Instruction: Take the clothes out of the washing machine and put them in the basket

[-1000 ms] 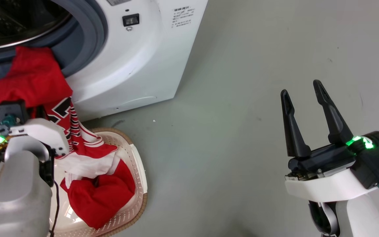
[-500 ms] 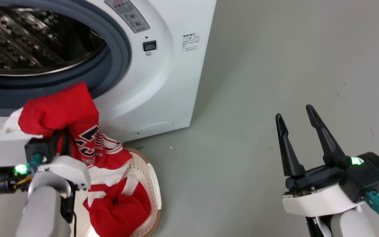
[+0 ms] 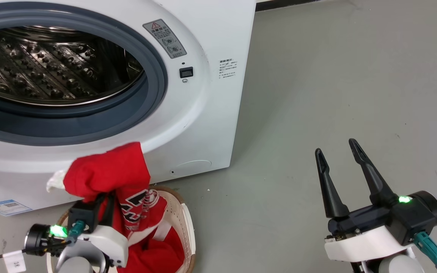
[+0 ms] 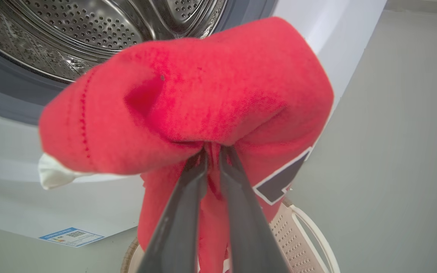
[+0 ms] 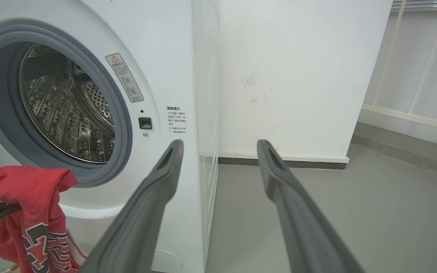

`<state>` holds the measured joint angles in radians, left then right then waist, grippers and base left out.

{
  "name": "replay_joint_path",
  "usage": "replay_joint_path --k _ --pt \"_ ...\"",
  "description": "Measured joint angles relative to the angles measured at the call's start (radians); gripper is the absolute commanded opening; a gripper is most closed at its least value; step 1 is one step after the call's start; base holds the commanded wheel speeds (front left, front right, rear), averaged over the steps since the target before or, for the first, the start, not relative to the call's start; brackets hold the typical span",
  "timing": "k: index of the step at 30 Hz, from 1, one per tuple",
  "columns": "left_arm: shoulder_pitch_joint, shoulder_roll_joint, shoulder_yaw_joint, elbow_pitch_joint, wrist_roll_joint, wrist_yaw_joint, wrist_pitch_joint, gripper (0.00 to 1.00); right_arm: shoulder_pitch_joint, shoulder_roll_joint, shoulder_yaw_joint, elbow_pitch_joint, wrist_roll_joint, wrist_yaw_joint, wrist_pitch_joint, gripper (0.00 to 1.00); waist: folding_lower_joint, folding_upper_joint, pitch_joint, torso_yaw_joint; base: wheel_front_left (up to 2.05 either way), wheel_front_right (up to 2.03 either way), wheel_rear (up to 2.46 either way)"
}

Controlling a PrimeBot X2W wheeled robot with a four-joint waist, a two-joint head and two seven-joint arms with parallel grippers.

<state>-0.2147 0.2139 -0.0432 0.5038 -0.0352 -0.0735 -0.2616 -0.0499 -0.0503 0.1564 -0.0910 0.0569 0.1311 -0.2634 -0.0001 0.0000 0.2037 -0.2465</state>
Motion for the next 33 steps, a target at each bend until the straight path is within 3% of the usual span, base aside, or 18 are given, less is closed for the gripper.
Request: replay_joint_path --k 12,33 --pt "-0.011 -0.006 -0.029 0.16 -0.004 -0.015 -0.001 0.0 -0.019 0.0 0.01 -0.021 0.004 0.0 0.0 1.0 0.0 0.0 0.065 -0.022 0.0 0.0 0.0" --pt "-0.346 0.066 -0.077 0.625 0.024 -0.014 0.0 0.0 -0.174 0.0 0.023 -0.086 0.043 0.0 0.0 1.0 0.0001 0.0 0.357 -0.063 0.0 0.0 0.0"
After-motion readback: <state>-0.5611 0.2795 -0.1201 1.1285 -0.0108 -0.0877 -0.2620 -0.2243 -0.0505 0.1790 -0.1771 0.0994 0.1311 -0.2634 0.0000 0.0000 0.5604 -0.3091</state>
